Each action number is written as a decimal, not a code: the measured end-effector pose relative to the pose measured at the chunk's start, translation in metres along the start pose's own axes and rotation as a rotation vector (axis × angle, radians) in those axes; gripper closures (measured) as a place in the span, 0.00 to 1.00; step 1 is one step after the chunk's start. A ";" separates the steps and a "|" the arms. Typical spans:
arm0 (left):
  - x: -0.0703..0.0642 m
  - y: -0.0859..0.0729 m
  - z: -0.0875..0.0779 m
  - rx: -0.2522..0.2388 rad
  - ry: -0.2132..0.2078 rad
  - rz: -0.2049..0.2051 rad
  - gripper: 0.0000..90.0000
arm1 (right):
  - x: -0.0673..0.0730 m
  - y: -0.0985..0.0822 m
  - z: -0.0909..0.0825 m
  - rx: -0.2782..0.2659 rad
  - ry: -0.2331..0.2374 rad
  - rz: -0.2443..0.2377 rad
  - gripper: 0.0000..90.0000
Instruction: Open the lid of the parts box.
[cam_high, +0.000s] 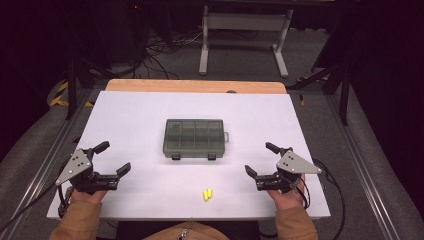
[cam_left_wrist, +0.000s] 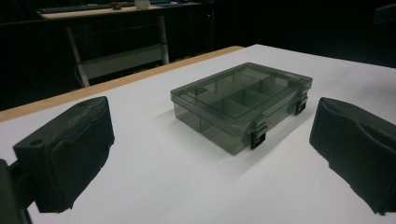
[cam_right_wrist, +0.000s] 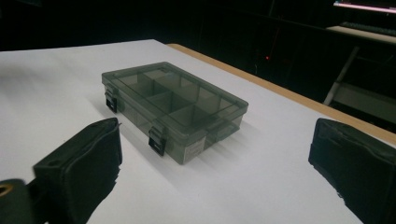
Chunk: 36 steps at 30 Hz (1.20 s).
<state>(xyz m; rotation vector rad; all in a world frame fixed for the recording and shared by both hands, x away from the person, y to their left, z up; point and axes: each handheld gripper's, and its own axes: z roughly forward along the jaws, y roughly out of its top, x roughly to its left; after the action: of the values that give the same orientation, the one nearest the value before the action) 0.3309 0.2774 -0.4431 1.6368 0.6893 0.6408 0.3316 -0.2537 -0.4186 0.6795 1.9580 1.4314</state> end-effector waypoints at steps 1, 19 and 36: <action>0.000 0.000 0.000 -0.001 0.001 0.000 0.00 | 0.000 0.000 0.000 -0.007 0.006 0.004 0.03; 0.006 0.001 -0.004 -0.015 -0.038 -0.032 0.02 | 0.003 0.001 0.002 -0.042 0.049 0.039 0.01; 0.005 0.014 0.015 0.037 -0.081 -0.021 0.06 | 0.002 0.016 0.021 0.049 0.145 0.040 0.07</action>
<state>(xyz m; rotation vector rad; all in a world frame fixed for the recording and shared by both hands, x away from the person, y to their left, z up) 0.3468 0.2697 -0.4312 1.6786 0.6620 0.5471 0.3463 -0.2342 -0.4080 0.6560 2.1070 1.4983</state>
